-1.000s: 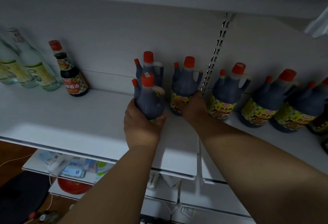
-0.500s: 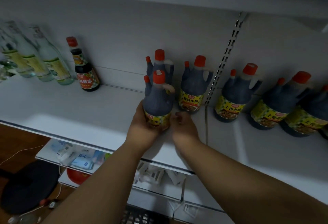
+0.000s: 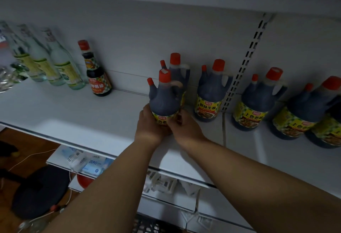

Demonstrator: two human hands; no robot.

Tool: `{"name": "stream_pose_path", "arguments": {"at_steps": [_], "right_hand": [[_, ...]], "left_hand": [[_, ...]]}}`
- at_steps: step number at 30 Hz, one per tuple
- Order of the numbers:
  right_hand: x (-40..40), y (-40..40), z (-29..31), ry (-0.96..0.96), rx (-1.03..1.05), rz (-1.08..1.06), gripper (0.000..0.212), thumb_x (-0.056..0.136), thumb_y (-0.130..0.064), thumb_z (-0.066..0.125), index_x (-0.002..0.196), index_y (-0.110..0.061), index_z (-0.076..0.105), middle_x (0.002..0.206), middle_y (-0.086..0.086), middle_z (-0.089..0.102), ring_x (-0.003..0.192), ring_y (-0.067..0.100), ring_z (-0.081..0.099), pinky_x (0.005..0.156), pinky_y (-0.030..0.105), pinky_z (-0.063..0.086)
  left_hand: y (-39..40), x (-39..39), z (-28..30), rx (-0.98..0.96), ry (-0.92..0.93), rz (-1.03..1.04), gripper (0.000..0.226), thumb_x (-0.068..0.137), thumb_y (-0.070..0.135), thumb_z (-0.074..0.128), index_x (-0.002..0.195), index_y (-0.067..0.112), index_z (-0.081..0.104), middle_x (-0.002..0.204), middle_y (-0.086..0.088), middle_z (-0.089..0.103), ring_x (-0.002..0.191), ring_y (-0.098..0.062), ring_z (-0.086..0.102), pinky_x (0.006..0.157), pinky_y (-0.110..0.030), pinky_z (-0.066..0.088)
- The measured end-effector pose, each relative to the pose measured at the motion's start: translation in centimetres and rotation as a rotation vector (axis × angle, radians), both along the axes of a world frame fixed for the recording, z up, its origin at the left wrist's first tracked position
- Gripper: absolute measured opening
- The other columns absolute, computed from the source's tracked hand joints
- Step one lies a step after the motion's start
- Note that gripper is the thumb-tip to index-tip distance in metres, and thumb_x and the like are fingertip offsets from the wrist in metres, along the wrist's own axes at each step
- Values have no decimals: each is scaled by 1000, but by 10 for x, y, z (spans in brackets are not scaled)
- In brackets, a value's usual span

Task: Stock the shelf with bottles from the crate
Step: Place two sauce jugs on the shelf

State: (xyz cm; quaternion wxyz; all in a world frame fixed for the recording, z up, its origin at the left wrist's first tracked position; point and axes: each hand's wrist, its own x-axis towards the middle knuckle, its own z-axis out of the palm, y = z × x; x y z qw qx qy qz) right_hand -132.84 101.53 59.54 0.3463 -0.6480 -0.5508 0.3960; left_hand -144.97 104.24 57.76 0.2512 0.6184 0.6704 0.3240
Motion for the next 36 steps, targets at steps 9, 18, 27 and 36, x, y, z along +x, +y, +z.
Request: {"name": "stream_pose_path", "arguments": {"at_steps": [9, 18, 27, 36], "right_hand": [[-6, 6, 0, -130, 114, -39, 84, 66, -76, 60, 129, -22, 52, 116, -1, 69, 105, 21, 66, 80, 36, 54], [-4, -4, 2, -260, 140, -108, 56, 85, -54, 64, 126, -18, 50, 121, 2, 67, 110, 25, 62, 77, 25, 43], [-9, -4, 1, -265, 135, -131, 60, 86, -52, 63, 133, -21, 44, 128, 0, 63, 115, 25, 60, 80, 24, 41], [-9, -4, 3, -277, 138, -117, 60, 87, -52, 62, 133, -19, 43, 129, 0, 62, 116, 25, 59, 78, 23, 38]], "left_hand": [[11, -4, -15, 50, 41, 0, 64, 56, 58, 57, 111, 25, 59, 104, 3, 66, 92, -14, 65, 75, -38, 59], [-5, 0, -29, 119, -161, 27, 51, 64, 44, 63, 111, 30, 55, 95, 9, 68, 84, -8, 67, 64, -32, 57], [-6, 0, -27, 124, -193, -2, 51, 68, 38, 65, 116, 25, 50, 105, 3, 65, 91, -17, 66, 70, -36, 57], [-8, -1, -22, 100, -207, 11, 53, 68, 32, 68, 115, 18, 50, 107, -2, 64, 93, -22, 64, 72, -39, 56]]}}
